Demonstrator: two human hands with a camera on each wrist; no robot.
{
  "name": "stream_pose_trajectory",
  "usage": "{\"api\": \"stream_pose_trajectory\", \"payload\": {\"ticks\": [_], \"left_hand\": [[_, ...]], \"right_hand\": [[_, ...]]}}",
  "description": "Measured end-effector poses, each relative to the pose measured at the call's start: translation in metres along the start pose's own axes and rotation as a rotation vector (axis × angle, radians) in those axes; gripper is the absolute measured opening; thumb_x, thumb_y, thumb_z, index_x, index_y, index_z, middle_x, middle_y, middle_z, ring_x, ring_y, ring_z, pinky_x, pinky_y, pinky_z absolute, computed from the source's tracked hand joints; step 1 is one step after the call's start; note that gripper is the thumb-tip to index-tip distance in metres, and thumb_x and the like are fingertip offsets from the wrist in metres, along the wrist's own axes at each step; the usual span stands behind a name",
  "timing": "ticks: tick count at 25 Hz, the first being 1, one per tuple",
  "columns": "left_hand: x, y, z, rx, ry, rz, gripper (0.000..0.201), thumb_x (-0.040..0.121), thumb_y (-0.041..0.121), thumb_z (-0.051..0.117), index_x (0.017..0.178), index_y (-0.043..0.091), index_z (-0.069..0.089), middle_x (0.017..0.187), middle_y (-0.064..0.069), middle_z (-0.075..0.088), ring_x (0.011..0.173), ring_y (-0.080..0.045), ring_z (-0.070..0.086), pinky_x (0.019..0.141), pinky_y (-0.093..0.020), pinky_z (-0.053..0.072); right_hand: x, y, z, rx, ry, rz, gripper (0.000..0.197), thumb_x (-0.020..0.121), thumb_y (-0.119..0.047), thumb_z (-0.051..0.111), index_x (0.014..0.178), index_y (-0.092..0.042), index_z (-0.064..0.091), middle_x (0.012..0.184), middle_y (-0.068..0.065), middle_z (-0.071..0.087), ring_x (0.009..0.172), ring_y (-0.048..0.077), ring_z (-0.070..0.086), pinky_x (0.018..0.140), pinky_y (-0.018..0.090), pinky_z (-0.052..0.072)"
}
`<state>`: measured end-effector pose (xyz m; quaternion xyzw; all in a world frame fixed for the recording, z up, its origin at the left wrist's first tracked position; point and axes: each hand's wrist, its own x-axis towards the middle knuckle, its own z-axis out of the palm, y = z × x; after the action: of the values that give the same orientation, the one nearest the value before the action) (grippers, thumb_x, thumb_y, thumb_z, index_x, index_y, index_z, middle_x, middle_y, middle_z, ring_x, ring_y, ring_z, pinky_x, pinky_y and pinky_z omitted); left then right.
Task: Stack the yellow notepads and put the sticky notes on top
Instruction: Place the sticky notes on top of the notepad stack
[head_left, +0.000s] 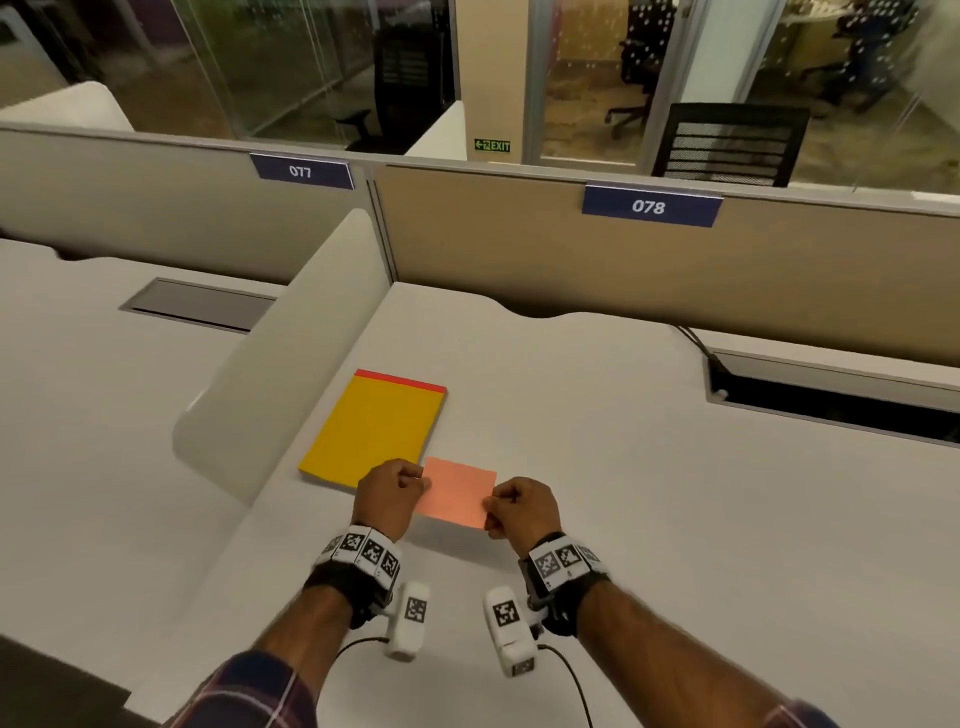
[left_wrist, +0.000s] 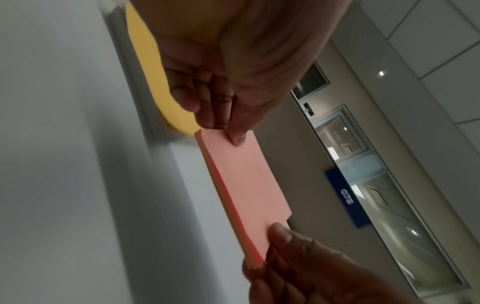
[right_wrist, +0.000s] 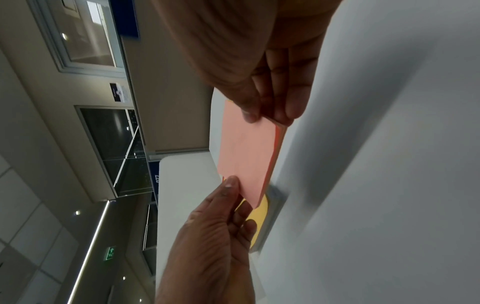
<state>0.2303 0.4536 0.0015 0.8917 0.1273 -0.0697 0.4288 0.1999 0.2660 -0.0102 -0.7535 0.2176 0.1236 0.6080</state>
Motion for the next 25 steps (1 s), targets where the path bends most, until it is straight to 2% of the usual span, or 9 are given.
{"api": "stream_pose_trajectory", "payload": {"ticks": [3,7,11,13,15,18,20,22,25], "left_hand": [[0.040,-0.007,-0.033,0.048,0.057,-0.030,0.021,0.082,0.019,0.070,0.099,0.007,0.071,0.101,-0.012,0.071,0.092,-0.027,0.064,0.075,-0.026,0.044],[0.083,-0.014,-0.056,0.079,0.097,-0.098,0.019,0.083,0.019,0.069,0.098,0.008,0.072,0.104,-0.013,0.072,0.098,-0.030,0.065,0.075,-0.026,0.043],[0.119,-0.019,-0.063,0.086,0.091,-0.124,0.016,0.083,0.018,0.069,0.096,0.009,0.071,0.104,-0.012,0.073,0.097,-0.028,0.065,0.079,-0.027,0.046],[0.136,-0.020,-0.065,0.103,0.093,-0.131,0.017,0.083,0.019,0.068,0.098,0.010,0.071,0.106,-0.011,0.072,0.099,-0.028,0.065,0.084,-0.030,0.048],[0.148,-0.021,-0.067,0.127,0.093,-0.137,0.019,0.083,0.019,0.067,0.100,0.010,0.072,0.109,-0.010,0.072,0.102,-0.027,0.064,0.087,-0.029,0.047],[0.159,-0.028,-0.069,0.155,0.093,-0.145,0.022,0.084,0.019,0.067,0.103,0.009,0.071,0.112,-0.011,0.072,0.105,-0.028,0.064,0.090,-0.030,0.047],[0.163,-0.034,-0.070,0.157,0.093,-0.154,0.023,0.084,0.018,0.067,0.104,0.008,0.071,0.112,-0.012,0.071,0.106,-0.029,0.064,0.092,-0.032,0.048],[0.165,-0.037,-0.068,0.160,0.086,-0.158,0.023,0.084,0.018,0.067,0.103,0.008,0.071,0.112,-0.012,0.071,0.106,-0.029,0.064,0.092,-0.033,0.049],[0.167,-0.039,-0.065,0.174,0.071,-0.144,0.020,0.084,0.019,0.067,0.101,0.009,0.071,0.112,-0.012,0.071,0.105,-0.029,0.064,0.090,-0.034,0.051]], "right_hand": [[0.025,-0.030,0.046,0.004,-0.028,0.028,0.021,0.079,0.000,0.068,0.064,-0.010,0.058,0.060,0.016,0.063,0.054,0.029,0.063,0.062,0.046,0.062],[0.061,-0.058,0.083,0.022,-0.056,0.064,0.019,0.081,0.002,0.065,0.066,-0.007,0.059,0.057,0.011,0.064,0.042,0.019,0.059,0.046,0.031,0.057],[0.092,-0.072,0.101,-0.038,-0.048,0.043,0.019,0.078,-0.005,0.072,0.064,-0.012,0.061,0.058,0.008,0.067,0.050,0.024,0.065,0.062,0.042,0.062],[0.103,-0.078,0.109,-0.082,-0.050,0.037,0.018,0.075,-0.008,0.075,0.065,-0.012,0.061,0.055,0.008,0.067,0.053,0.026,0.067,0.064,0.044,0.062],[0.112,-0.082,0.115,-0.098,-0.043,0.038,0.018,0.072,-0.007,0.076,0.066,-0.011,0.060,0.048,0.005,0.066,0.048,0.025,0.065,0.058,0.040,0.061],[0.121,-0.088,0.124,-0.112,-0.037,0.045,0.016,0.073,-0.006,0.076,0.072,-0.009,0.061,0.039,0.001,0.062,0.036,0.017,0.060,0.044,0.027,0.055],[0.124,-0.088,0.129,-0.137,-0.046,0.055,0.016,0.074,-0.008,0.076,0.072,-0.011,0.060,0.037,0.000,0.062,0.034,0.014,0.059,0.041,0.023,0.053],[0.127,-0.087,0.133,-0.168,-0.035,0.062,0.018,0.074,-0.010,0.076,0.070,-0.013,0.059,0.044,0.002,0.065,0.037,0.015,0.061,0.045,0.026,0.056],[0.132,-0.080,0.139,-0.245,0.004,0.052,0.020,0.068,-0.017,0.079,0.066,-0.017,0.059,0.062,0.009,0.073,0.054,0.024,0.070,0.062,0.040,0.063]]}}
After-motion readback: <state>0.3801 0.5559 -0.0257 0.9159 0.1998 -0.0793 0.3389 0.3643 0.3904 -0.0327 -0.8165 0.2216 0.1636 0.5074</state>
